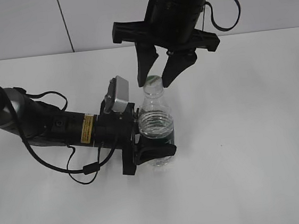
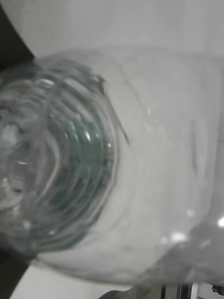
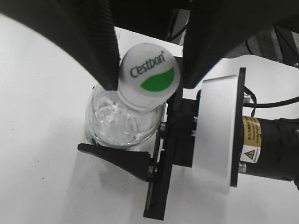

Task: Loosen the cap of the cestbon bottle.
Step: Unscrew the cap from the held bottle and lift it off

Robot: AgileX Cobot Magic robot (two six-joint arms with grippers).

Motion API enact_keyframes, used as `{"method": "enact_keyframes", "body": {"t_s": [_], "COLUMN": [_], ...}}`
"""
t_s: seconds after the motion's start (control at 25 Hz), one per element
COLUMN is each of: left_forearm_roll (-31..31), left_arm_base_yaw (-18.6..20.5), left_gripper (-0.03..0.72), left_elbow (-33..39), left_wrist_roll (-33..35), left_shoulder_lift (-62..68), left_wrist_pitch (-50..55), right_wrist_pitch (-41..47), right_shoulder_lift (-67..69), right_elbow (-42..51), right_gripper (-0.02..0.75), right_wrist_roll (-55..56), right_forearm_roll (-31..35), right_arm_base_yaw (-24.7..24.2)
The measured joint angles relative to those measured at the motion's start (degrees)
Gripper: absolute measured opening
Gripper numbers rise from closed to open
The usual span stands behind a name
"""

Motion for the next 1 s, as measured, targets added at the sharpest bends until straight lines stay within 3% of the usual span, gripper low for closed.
{"method": "enact_keyframes", "body": {"t_s": [0.48,0.76,1.0], "left_forearm_roll": [0.2,0.5,0.6], "left_arm_base_yaw": [0.0,0.0,0.0], "left_gripper": [0.400,0.400,0.400], "left_elbow": [0.0,0.0,0.0], "left_wrist_roll": [-0.2,-0.2,-0.2], "left_shoulder_lift": [0.0,0.0,0.0], "left_wrist_pitch": [-0.3,-0.4,-0.4], "right_wrist_pitch": [0.1,0.1,0.0], "right_shoulder_lift": [0.0,0.0,0.1], "right_elbow": [0.0,0.0,0.0], "right_gripper": [0.296,0.418,0.434], "right_wrist_roll": [0.0,0.0,0.0], "right_forearm_roll": [-0.4,-0.9,-0.9], "right_arm_base_yaw": [0.0,0.0,0.0]}}
